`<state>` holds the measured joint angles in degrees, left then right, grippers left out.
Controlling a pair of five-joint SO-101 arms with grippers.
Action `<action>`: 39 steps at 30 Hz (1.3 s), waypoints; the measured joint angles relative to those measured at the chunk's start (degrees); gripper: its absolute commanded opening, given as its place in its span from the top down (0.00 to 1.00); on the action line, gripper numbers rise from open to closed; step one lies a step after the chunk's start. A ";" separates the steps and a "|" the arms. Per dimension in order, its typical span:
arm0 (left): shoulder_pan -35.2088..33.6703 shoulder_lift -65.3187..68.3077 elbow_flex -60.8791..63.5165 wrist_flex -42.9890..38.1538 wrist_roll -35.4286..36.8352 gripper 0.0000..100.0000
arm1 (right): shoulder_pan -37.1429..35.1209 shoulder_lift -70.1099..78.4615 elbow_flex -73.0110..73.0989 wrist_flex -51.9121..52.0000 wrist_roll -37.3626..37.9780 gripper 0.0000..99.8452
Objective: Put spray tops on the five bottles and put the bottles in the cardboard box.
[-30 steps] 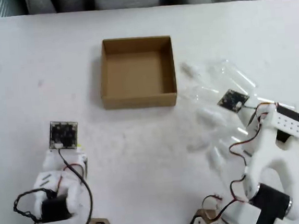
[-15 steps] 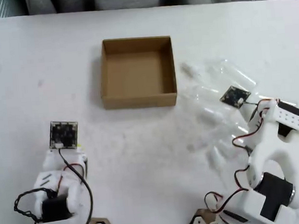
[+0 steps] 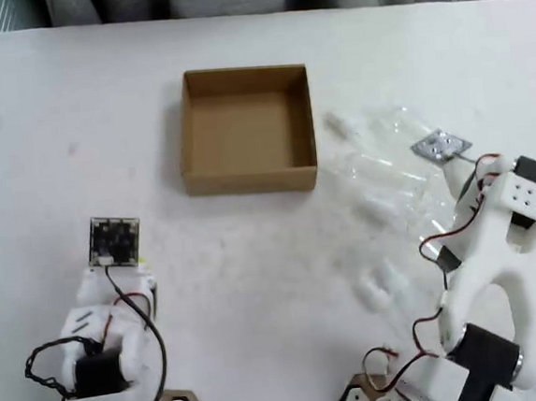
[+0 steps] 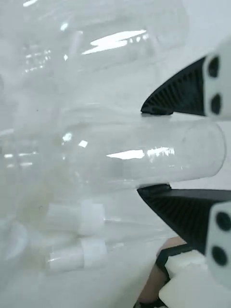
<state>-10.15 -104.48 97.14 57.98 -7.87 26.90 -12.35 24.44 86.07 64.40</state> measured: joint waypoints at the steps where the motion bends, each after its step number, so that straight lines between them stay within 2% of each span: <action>1: 0.00 0.00 0.00 0.00 0.00 0.97 | -0.62 -0.79 -1.32 2.20 -1.58 0.98; 6: 0.00 0.00 0.00 0.00 0.00 0.97 | -4.57 -3.43 -6.68 9.32 -10.29 0.98; 13: 0.00 0.00 0.00 0.00 0.00 0.97 | -10.37 -4.57 -11.08 10.29 -23.21 0.98; 31: 0.00 0.00 0.00 0.00 0.00 0.97 | -10.73 -4.57 -25.32 10.73 -43.16 0.98; 39: 0.00 0.00 0.00 0.00 0.00 0.97 | -19.08 -4.66 -24.18 10.99 -57.67 0.98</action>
<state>-10.15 -104.48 97.14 57.98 -7.87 7.82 -17.01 0.26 97.05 6.73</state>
